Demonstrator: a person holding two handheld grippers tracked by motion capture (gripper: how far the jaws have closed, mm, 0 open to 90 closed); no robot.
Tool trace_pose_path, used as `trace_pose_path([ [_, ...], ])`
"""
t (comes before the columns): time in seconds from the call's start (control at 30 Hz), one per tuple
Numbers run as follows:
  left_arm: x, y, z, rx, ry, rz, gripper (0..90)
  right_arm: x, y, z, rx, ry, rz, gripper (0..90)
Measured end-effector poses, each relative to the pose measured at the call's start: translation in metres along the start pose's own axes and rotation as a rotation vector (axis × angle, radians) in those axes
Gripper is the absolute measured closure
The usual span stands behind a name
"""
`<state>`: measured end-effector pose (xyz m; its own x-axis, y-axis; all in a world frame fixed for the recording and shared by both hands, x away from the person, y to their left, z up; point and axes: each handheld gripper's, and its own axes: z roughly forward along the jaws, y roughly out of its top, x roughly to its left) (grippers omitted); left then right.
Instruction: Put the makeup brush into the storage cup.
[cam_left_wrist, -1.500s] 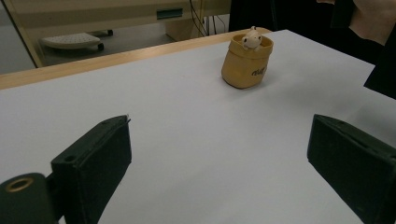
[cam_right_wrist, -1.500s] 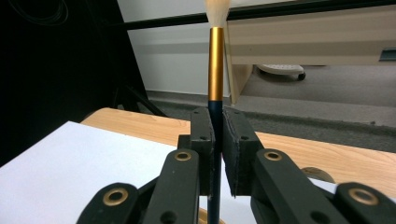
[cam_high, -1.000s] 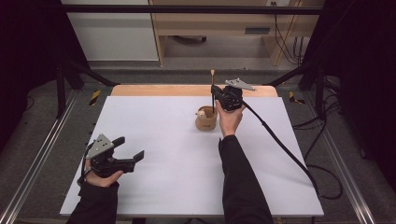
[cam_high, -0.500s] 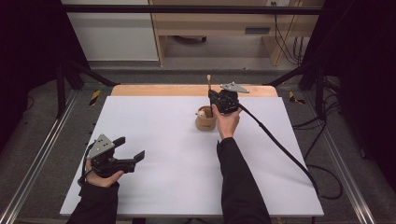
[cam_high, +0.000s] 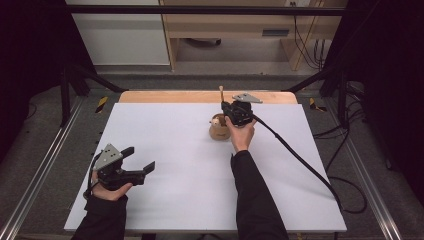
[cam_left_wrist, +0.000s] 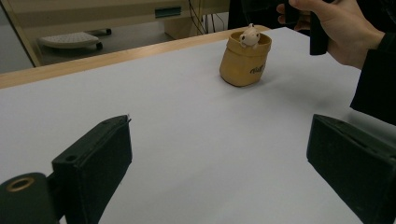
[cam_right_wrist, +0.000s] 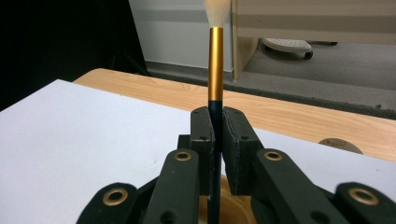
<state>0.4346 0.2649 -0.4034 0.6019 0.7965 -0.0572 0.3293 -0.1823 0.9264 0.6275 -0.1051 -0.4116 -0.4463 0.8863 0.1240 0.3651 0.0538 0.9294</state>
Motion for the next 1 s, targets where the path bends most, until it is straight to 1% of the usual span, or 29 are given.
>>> trace_pose_path([
  [0.27,0.0,0.0,0.0,0.002,0.001,0.0,6.3,-0.004,-0.009,0.001,0.02,-0.003,0.001,83.4],
  [0.37,0.0,0.0,0.001,0.004,0.001,0.002,6.3,-0.005,-0.012,0.001,0.03,-0.011,0.002,83.3],
  [0.43,0.0,-0.001,0.001,0.01,0.0,0.005,6.3,-0.007,-0.014,0.001,0.032,-0.012,-0.008,83.3],
  [0.5,0.0,-0.001,0.001,0.011,0.001,0.005,6.3,-0.008,-0.015,0.0,0.04,-0.012,0.002,83.3],
  [0.53,0.0,-0.001,0.001,0.01,0.001,0.005,6.3,-0.009,-0.016,-0.001,0.04,-0.014,-0.003,83.3],
  [0.63,0.0,-0.001,0.001,0.009,0.001,0.006,6.4,-0.01,-0.017,-0.003,0.044,-0.006,0.002,83.1],
  [0.7,0.0,-0.001,0.001,0.01,0.001,0.005,6.4,-0.01,-0.017,-0.003,0.067,-0.004,0.001,82.8],
  [0.8,0.0,-0.001,0.001,0.01,0.001,0.005,6.4,-0.01,-0.018,-0.004,0.088,-0.013,-0.022,82.8],
  [0.83,0.0,-0.001,0.001,0.01,0.001,0.005,6.4,-0.011,-0.019,-0.005,0.088,-0.016,-0.037,82.6],
  [0.9,0.0,-0.001,0.001,0.011,0.001,0.003,6.4,-0.012,-0.018,-0.008,0.087,-0.011,-0.034,82.6],
  [1.0,0.0,-0.001,0.002,0.013,0.001,0.005,6.4,-0.014,-0.016,-0.015,0.078,-0.003,-0.03,80.4],
])
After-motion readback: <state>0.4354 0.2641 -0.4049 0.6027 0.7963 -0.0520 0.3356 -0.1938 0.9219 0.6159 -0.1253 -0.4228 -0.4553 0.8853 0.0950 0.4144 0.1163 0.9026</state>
